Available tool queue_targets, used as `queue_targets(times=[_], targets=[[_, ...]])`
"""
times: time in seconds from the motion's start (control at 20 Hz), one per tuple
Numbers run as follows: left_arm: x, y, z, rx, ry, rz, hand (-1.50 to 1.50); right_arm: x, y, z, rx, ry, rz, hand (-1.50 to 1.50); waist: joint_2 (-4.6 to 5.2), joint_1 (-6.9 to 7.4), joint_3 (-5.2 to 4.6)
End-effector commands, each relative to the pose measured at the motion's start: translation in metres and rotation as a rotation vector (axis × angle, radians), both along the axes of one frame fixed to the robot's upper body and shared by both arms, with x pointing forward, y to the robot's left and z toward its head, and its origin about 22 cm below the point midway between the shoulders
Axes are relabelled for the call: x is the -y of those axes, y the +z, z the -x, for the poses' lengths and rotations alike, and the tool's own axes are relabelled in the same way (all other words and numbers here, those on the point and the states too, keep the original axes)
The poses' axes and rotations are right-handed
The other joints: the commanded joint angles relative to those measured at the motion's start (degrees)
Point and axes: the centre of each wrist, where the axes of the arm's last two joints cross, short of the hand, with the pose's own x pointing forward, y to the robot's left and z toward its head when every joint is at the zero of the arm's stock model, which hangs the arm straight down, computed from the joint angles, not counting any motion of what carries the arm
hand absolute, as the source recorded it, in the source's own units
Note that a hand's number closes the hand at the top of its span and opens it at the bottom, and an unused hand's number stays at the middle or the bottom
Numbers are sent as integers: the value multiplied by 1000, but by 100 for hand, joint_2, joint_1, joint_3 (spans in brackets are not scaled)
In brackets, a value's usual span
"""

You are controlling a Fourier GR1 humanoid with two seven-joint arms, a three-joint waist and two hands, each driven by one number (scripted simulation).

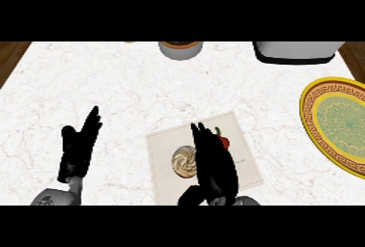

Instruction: Pick the cupcake from the placemat and place it in the plate

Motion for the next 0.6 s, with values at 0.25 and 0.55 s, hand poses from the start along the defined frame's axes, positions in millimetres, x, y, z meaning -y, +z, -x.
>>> queue_targets(times=[0.25,0.55], targets=[[-7,-3,-7,8,1,1,0,-17,-11,-7,-70,-3,21,-150,1,-7,3],[-11,-4,0,-7,17,-11,0,-12,-13,2,-85,-5,25,-150,-4,-14,3]])
